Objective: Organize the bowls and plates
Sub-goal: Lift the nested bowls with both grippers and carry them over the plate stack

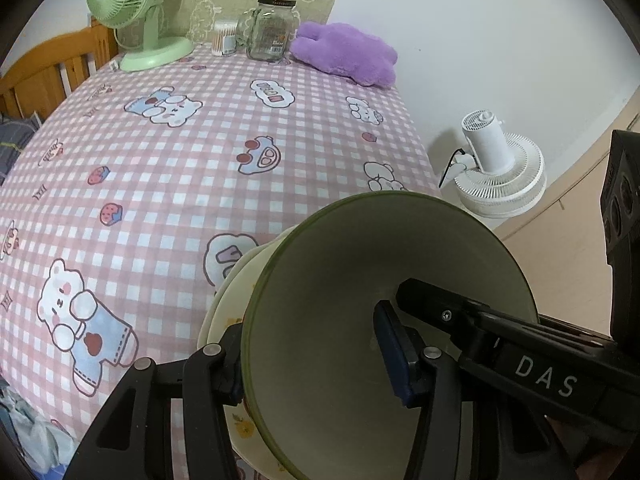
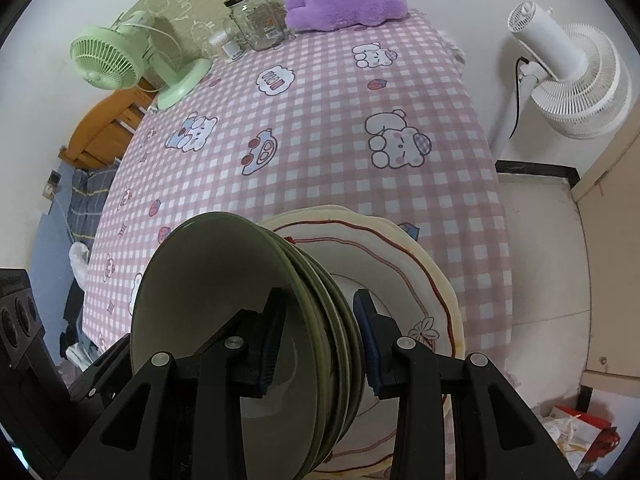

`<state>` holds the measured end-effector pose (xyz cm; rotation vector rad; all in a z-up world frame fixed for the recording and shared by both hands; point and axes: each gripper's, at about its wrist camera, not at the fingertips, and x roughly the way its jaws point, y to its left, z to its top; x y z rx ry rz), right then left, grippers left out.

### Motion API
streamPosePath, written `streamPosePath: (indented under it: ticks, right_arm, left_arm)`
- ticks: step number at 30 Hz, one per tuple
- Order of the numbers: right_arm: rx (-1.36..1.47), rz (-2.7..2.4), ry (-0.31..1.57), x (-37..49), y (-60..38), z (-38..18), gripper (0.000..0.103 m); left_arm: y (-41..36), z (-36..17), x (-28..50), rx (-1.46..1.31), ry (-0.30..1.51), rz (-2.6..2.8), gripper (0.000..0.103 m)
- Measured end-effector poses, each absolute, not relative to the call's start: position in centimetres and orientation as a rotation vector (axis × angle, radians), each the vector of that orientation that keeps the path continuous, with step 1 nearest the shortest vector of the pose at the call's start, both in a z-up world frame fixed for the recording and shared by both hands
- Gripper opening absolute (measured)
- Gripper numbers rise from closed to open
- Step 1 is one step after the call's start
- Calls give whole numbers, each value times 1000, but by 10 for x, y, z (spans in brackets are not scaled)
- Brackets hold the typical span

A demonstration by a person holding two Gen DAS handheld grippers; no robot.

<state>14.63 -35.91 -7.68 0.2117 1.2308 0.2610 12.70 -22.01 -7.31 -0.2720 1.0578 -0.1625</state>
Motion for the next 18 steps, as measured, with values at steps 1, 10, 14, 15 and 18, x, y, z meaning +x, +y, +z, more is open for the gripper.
streamPosePath:
  ticks: [1, 10, 14, 15, 18]
  right_arm:
    - [215, 266, 1226, 146, -360, -77, 38]
    - [233, 240, 1178, 141, -365, -84, 62]
    - [213, 206, 1155, 135, -366, -84, 66]
    - [200, 199, 1149, 134, -365, -83, 66]
    - [160, 168, 1118, 128, -361, -79, 72]
  left_arm:
    - [-220, -74, 127, -268, 1057, -159, 53]
    - [-210, -84, 123, -260, 1071, -81, 70]
    - [-211, -83, 120, -218, 1077, -64, 75]
    - [-210, -81, 118, -207, 1074, -65, 75]
    - [-209, -75, 115, -173, 1061, -74, 78]
